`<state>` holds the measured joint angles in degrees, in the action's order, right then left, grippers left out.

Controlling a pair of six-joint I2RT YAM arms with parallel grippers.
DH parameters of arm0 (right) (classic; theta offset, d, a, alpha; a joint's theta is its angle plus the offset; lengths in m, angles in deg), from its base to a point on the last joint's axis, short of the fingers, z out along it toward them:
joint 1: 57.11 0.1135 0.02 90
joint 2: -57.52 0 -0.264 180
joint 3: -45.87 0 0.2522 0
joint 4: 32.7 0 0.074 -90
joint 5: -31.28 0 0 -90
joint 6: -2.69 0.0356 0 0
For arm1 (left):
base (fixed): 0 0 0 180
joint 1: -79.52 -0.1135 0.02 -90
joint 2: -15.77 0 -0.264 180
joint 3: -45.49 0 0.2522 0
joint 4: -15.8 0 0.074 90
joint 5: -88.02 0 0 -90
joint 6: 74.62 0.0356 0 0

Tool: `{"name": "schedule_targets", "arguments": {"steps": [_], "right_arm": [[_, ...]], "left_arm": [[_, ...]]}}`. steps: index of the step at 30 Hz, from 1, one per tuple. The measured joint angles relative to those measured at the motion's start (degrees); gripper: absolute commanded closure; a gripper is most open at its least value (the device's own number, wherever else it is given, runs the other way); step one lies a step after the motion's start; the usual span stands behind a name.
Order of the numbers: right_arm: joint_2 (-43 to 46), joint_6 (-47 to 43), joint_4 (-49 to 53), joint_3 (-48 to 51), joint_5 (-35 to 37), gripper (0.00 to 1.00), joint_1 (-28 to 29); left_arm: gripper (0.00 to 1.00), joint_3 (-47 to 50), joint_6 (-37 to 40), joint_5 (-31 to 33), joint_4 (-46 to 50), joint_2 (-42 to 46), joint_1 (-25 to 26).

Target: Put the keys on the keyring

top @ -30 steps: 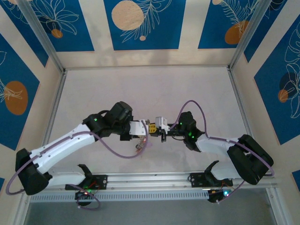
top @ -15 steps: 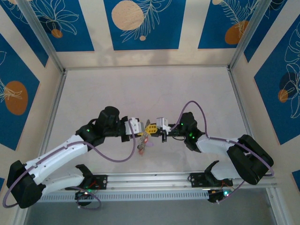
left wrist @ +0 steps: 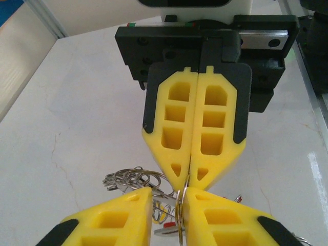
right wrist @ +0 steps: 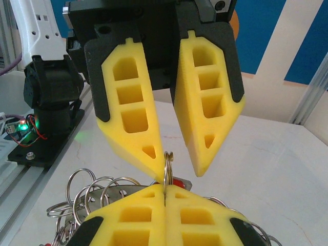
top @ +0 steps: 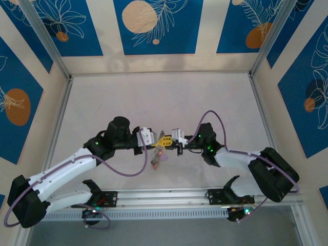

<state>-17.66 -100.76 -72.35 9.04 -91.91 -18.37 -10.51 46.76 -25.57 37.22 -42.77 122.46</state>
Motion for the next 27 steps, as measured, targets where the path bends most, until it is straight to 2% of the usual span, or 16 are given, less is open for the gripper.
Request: {"name": "schedule_targets", "arguments": {"steps": [8, 13, 16, 21, 27], "right_arm": [[0.0, 0.0, 0.02, 0.0, -0.02, 1.0, -0.15], [-0.02, -0.02, 0.02, 0.0, 0.0, 1.0, -0.22], [-0.02, -0.04, 0.04, 0.0, -0.02, 1.0, -0.35], [0.31, -2.29, 2.91, -0.48, 0.46, 0.81, 0.39], [1.51, -6.78, 9.35, -2.86, 3.74, 0.74, 2.8]], "left_arm": [[0.81, 1.16, -0.04, -0.5, -0.42, 0.52, -0.63], [0.98, 1.33, -0.57, -1.79, -0.22, 0.59, -0.81], [1.0, 1.33, -0.85, -1.95, 0.02, 0.59, -0.83], [1.0, -1.53, 1.88, -1.4, 5.53, -0.35, -0.81], [1.0, -11.96, 9.6, 4.57, 20.98, -5.07, 1.18]]}}
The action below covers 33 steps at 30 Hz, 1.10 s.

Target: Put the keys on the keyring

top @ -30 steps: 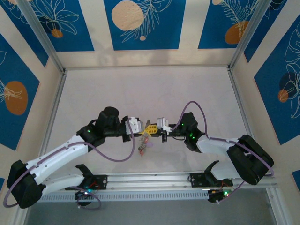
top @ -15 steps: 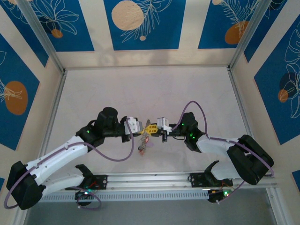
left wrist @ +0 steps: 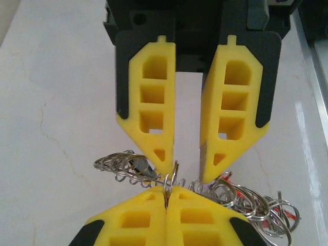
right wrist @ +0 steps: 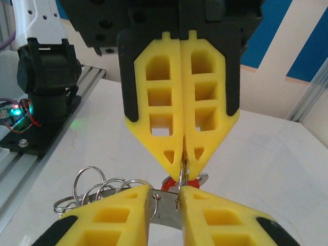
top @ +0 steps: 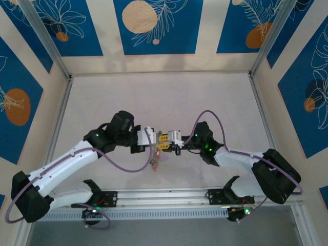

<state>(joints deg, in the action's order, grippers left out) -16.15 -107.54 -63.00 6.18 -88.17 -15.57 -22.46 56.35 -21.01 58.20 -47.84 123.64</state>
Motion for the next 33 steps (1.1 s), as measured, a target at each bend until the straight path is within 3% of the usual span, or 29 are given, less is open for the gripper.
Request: {"name": "schedule_targets", "arguments": {"steps": [10, 20, 31, 33], "right_arm": [[-1.44, 0.79, -0.5, 0.0, 1.01, 0.76, 0.15], [-2.36, 1.99, -0.98, -0.09, 1.14, 0.78, 0.7], [-2.45, 3.08, -1.11, -0.24, 1.42, 0.92, 1.01], [-2.58, 3.5, -1.09, -0.33, 1.46, 1.0, 1.01]], "left_arm": [[1.0, -7.17, 6.23, 8.87, 11.04, -5.84, 4.9], [1.0, -8.26, 6.36, 10.27, 11.69, -6.58, 5.42], [1.0, -8.46, 5.99, 10.6, 12.13, -6.58, 5.42], [0.98, -8.44, 5.6, 10.78, 12.09, -6.51, 5.4]]}}
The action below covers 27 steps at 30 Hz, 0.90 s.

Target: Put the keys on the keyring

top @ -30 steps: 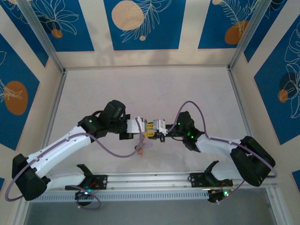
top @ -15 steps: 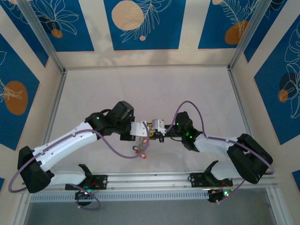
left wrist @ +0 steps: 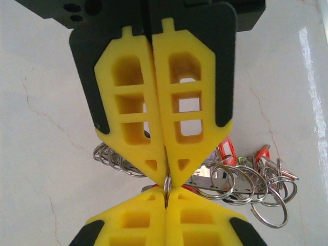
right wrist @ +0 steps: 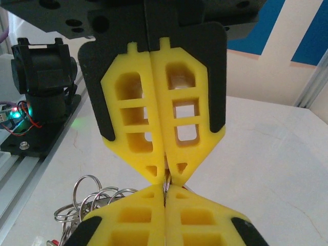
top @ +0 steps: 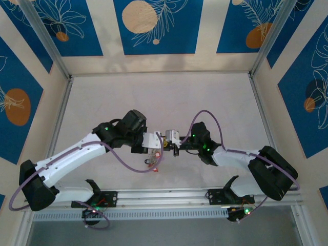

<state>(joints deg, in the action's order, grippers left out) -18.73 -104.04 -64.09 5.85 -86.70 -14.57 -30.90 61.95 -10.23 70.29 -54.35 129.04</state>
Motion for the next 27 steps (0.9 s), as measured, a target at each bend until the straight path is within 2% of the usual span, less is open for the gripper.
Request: {"name": "schedule_targets", "arguments": {"steps": [4, 8, 11, 15, 27], "right_arm": [[-0.07, 0.76, -0.7, -0.09, 0.44, 1.0, 0.0], [-0.04, 2.75, -2.6, 0.13, 1.03, 1.0, -0.44], [-0.04, 3.76, -4.5, 1.27, 1.03, 1.0, -1.18], [-0.04, 4.37, -6.38, 2.71, 0.72, 1.0, -1.73], [-0.04, 4.76, -9.03, 3.15, -0.55, 1.0, -1.88]], "left_arm": [[0.91, 0.81, -1.16, 0.33, -1.11, 1.09, 0.0], [0.76, 3.17, -1.64, 0.22, -3.87, 4.04, -0.28], [0.7, 6.32, -2.4, -0.26, -7.06, 7.87, -1.16], [0.69, 10.12, -2.97, -1.09, -10.32, 10.95, -2.38], [0.71, 14.73, -6.25, -5.31, -21.11, 9.31, -4.09]]}}
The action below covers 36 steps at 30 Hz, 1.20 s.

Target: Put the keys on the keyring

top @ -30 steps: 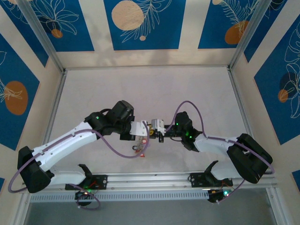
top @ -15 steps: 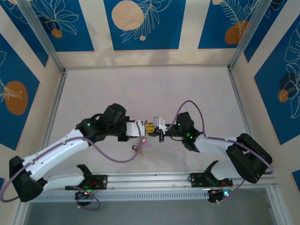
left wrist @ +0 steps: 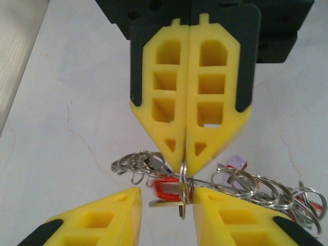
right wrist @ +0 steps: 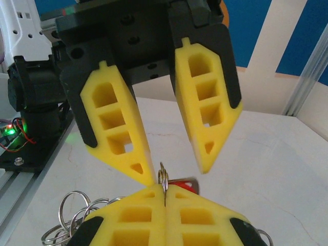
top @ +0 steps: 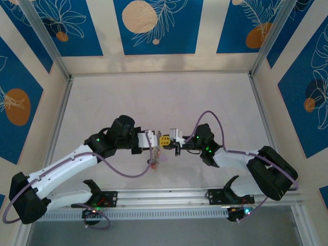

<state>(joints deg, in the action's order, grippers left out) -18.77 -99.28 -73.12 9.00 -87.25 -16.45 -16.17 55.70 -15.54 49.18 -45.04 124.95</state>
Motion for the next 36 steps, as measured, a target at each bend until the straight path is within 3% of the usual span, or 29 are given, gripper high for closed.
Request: {"name": "schedule_targets", "arguments": {"steps": [5, 12, 22, 23, 26, 29, 36], "right_arm": [[0.0, -0.02, -0.33, 0.22, 0.09, 1.0, -0.35], [0.11, -0.07, -0.33, 0.26, 0.07, 1.0, -0.57], [0.11, -0.68, -0.26, 0.31, 0.02, 1.0, -0.57], [0.11, -0.68, -0.24, 0.33, 0.02, 1.0, -0.57], [0.13, -0.9, -0.26, 0.33, 0.09, 1.0, -0.59], [0.35, -1.16, -0.17, 0.33, 0.11, 1.0, -0.68], [1.44, -2.89, 3.74, 0.24, 0.55, 0.76, -0.61]], "left_arm": [[0.88, 0.24, -1.77, -2.49, -1.11, -0.96, -0.59], [0.81, 0.28, -2.49, -4.5, -1.25, -1.29, -1.75], [0.81, 0.28, -2.93, -7.43, -1.51, -3.04, -2.84], [0.82, 0.28, -2.95, -7.63, -1.53, -3.15, -2.95], [1.0, 0.28, -3.39, -8.35, -1.55, -3.17, -3.32], [1.0, 0.31, -4.11, -8.96, -1.53, -3.15, -3.76], [1.0, -0.2, -4.74, -7.45, 0.35, -3.13, -3.98]]}}
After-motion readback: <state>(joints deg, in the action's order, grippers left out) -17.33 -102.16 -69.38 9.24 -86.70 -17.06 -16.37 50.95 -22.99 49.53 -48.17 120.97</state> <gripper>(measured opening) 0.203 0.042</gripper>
